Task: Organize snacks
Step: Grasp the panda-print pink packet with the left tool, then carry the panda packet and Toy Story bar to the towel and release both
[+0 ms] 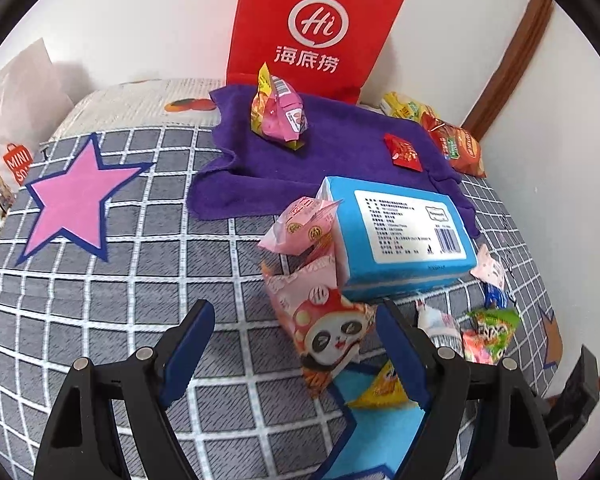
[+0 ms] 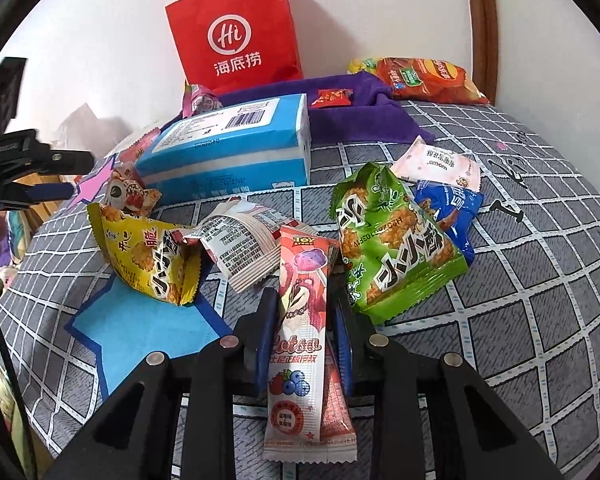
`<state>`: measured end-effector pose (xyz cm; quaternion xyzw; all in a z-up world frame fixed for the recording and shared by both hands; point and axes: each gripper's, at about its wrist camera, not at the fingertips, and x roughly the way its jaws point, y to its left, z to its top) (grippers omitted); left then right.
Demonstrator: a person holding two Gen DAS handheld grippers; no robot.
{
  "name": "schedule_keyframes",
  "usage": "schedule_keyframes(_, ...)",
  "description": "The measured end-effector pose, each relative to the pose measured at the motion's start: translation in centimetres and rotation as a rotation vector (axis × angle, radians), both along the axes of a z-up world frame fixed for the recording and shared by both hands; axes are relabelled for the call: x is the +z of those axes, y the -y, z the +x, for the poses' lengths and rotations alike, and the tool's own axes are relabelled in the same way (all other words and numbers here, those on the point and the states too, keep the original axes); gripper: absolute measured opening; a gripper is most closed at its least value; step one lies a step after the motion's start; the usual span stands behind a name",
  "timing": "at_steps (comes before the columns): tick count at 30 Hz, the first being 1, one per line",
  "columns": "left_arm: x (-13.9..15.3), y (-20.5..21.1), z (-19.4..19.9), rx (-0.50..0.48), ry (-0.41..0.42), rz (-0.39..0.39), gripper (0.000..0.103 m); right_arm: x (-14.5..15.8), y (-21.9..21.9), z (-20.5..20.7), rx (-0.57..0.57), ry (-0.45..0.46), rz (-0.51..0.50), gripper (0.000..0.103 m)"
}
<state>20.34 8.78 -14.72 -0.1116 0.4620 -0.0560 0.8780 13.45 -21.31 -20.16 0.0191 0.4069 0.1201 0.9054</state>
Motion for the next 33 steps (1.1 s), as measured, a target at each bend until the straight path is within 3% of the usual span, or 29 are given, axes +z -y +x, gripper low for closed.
schedule_keyframes(7,-1.8,0.6,1.7,0.004,-0.047,-0.029,0.079,0.0,0.2,0.2,0.004,0.0,0.006,0.027)
schedule_keyframes(10,-2.4,0.9,2.1,-0.002,-0.049,-0.011,0.07,0.0,-0.1,0.2,0.007,0.003,-0.013,0.027)
schedule_keyframes(14,-3.0,0.7,2.3,-0.024,-0.073,-0.08,0.053,0.0,0.1,0.2,0.01,0.002,-0.005,0.027)
schedule_keyframes(19,-2.7,1.0,1.2,-0.048,-0.06,-0.037,0.044,0.0,0.0,0.2,0.01,0.003,-0.009,0.027)
schedule_keyframes(31,-0.3,-0.4,-1.9,-0.057,-0.014,0.002,0.04,0.6,-0.9,-0.1,0.009,-0.011,-0.059,0.024)
schedule_keyframes(33,0.3,-0.5,-2.5,-0.063,0.0,0.008,0.04,1.1,-0.7,-0.4,0.015,-0.023,-0.024,0.024)
